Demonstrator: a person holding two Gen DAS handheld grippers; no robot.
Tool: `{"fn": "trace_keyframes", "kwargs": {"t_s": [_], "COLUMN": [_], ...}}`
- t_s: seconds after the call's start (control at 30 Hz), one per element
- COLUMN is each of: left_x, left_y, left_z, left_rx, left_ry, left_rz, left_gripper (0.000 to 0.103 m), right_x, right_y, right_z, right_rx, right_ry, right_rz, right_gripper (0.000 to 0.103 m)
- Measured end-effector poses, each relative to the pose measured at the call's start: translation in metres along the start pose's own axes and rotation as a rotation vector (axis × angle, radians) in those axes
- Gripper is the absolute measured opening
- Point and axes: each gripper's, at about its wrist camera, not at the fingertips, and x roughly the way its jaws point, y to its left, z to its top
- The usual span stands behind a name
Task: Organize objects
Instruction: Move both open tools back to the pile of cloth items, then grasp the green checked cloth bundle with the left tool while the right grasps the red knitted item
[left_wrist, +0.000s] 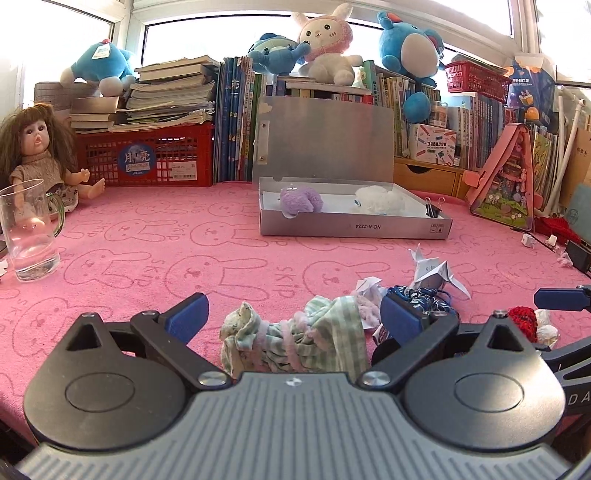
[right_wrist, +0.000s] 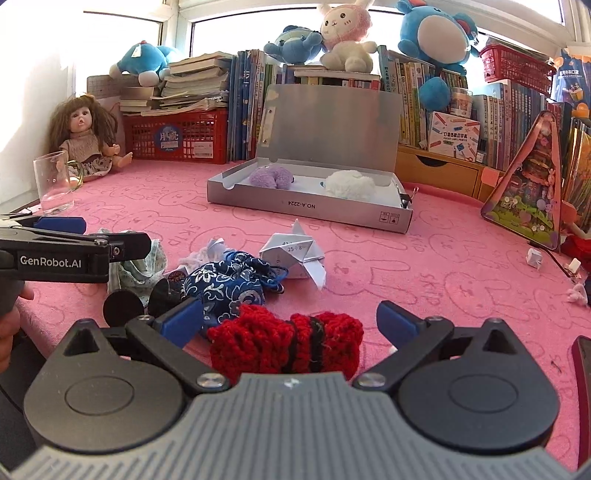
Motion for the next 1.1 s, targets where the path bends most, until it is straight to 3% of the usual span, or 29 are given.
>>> {"fn": "trace_keyframes", "kwargs": {"t_s": [0.73, 0.93, 1.0, 1.1], "left_x": [0.017, 0.027, 0.028, 0.029], "left_y": [0.001, 0.008, 0.006, 0.005], "left_z": [-0.016, -0.017, -0.017, -0.018], "left_rx": [-0.017, -0.068, -0.037, -0.031], "left_ry": [0.056, 0.086, 0.083, 0.082], "left_rz": [0.021, 0.041, 0.049, 0.052], "left_gripper": [0.101, 0.102, 0.103, 0.103], "right_x": [0.012, 0.016, 0.017, 0.016], "right_y": [0.002, 0.002, 0.002, 0.002], "right_z": [-0.016, -0.019, -0.020, -0.021], "right_rx": [0.030, 0.026, 0.028, 0.032], "right_ry": [0.021, 0.022, 0.012, 0.002], "right_rz": [-0.022, -0.005, -0.001, 0.003], "right_gripper": [0.103, 0.098, 0.097, 0.089]}}
